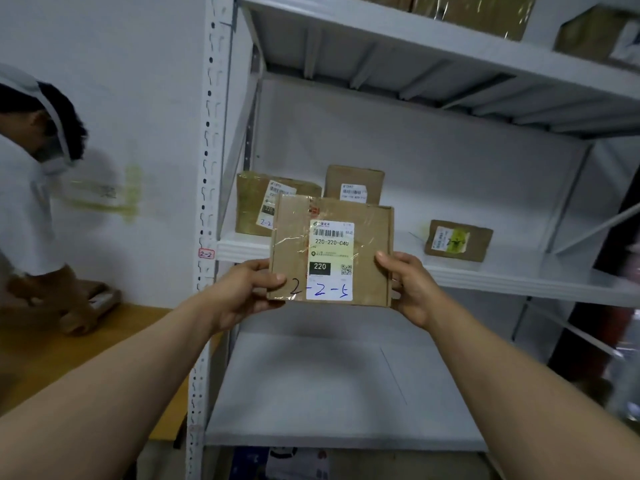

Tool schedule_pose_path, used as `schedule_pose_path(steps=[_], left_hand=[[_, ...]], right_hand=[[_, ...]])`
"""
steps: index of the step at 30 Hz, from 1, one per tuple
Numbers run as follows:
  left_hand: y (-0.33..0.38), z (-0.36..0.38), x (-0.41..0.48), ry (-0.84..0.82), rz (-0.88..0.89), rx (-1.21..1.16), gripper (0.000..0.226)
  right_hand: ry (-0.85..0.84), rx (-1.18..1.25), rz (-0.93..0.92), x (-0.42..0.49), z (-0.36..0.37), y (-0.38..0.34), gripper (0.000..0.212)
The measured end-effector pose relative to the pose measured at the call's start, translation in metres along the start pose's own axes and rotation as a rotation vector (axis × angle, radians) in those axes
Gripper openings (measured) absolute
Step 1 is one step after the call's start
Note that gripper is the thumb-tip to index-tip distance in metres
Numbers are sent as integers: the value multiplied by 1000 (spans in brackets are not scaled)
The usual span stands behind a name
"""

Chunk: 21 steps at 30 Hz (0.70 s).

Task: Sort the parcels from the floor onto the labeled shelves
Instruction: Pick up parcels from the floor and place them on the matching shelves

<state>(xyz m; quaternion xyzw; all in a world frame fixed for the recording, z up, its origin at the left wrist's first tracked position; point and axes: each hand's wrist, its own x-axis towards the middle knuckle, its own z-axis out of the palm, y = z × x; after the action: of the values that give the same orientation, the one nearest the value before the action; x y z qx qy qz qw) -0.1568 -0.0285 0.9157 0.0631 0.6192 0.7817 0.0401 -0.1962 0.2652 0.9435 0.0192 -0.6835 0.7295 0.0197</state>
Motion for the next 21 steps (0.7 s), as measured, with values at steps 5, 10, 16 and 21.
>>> schedule_pose_path(steps=[5,10,16,21], left_hand=[[-1,25,34,-12,27,-64,44],[-7,58,71,-28,54,-104,54],[-9,131,131,-76,155,-15,59],[-15,212,185,-76,278,14,81]], right_hand=[[50,-75,-40,11,-22,-10,37],[172,-32,-89,27,-45,-17,23],[516,61,-184,72,-91,-22,26],[690,40,-283,113,-160,-36,41]])
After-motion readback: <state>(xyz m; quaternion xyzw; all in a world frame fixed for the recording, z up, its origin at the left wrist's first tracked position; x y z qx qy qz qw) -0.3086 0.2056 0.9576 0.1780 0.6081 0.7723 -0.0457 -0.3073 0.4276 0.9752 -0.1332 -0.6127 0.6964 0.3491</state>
